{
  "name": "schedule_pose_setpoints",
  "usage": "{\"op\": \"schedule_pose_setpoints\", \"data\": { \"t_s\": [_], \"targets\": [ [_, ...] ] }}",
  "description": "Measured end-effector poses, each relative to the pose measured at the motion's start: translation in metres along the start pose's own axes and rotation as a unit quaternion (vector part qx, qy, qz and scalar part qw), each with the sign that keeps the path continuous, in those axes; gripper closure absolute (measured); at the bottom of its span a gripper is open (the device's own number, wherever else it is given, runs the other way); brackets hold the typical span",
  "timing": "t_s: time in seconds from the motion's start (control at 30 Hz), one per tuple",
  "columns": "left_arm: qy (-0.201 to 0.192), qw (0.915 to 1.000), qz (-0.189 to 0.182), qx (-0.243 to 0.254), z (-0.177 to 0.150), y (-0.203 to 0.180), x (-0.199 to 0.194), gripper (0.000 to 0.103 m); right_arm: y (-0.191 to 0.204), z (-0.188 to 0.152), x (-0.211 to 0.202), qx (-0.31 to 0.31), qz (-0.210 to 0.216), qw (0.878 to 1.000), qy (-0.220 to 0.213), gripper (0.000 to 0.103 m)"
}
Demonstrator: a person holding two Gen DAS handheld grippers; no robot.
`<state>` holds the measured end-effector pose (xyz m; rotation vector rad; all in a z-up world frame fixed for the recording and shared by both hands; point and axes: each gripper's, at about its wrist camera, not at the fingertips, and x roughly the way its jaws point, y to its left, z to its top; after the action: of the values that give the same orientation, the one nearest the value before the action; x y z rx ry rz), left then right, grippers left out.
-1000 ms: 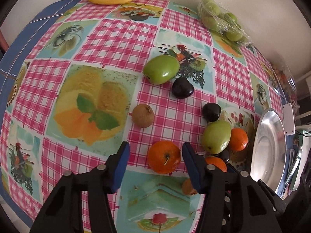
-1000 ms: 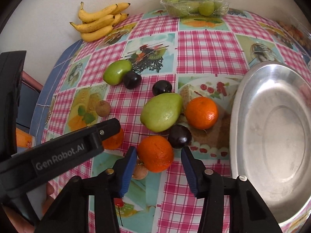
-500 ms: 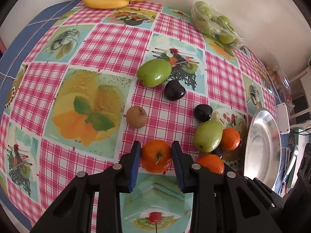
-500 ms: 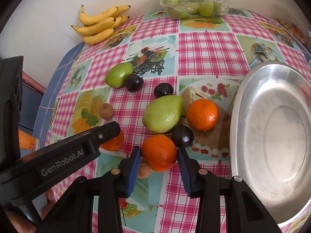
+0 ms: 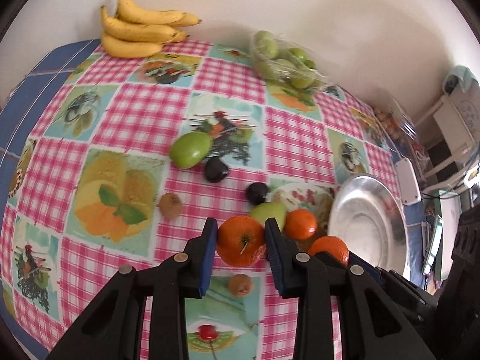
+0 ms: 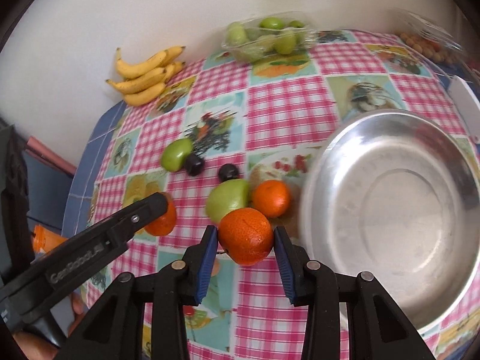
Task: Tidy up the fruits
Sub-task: 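Carry both mandarins over the steel bowl and open both tools to drop them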
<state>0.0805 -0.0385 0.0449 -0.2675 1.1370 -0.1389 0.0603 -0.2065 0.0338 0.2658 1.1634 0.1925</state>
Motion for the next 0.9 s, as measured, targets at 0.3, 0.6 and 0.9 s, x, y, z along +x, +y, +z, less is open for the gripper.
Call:
{"op": "schedule_pose_setpoints", "data": {
  "t_s": [0.3,0.6,0.9],
  "targets": [
    [0.026,0.9945,-0.035,0.095,-0.016,-0.078,0.020,0.069,-0.079,0.002,-0.017,0.088,-0.067,0.994,-0.010,0.062],
    [0.053,0.9863,-0.041,0.150,-0.036,-0.121,0.043,0.069,-0.122,-0.012,-0.022,0.134,-0.097,0.986,-0.001,0.062],
    [0.062,0.9849,-0.052,0.153,-0.039,-0.124,0.045,0.069,-0.123,-0.013,-0.014,0.139,-0.105,0.985,0.019,0.061]
  ]
}}
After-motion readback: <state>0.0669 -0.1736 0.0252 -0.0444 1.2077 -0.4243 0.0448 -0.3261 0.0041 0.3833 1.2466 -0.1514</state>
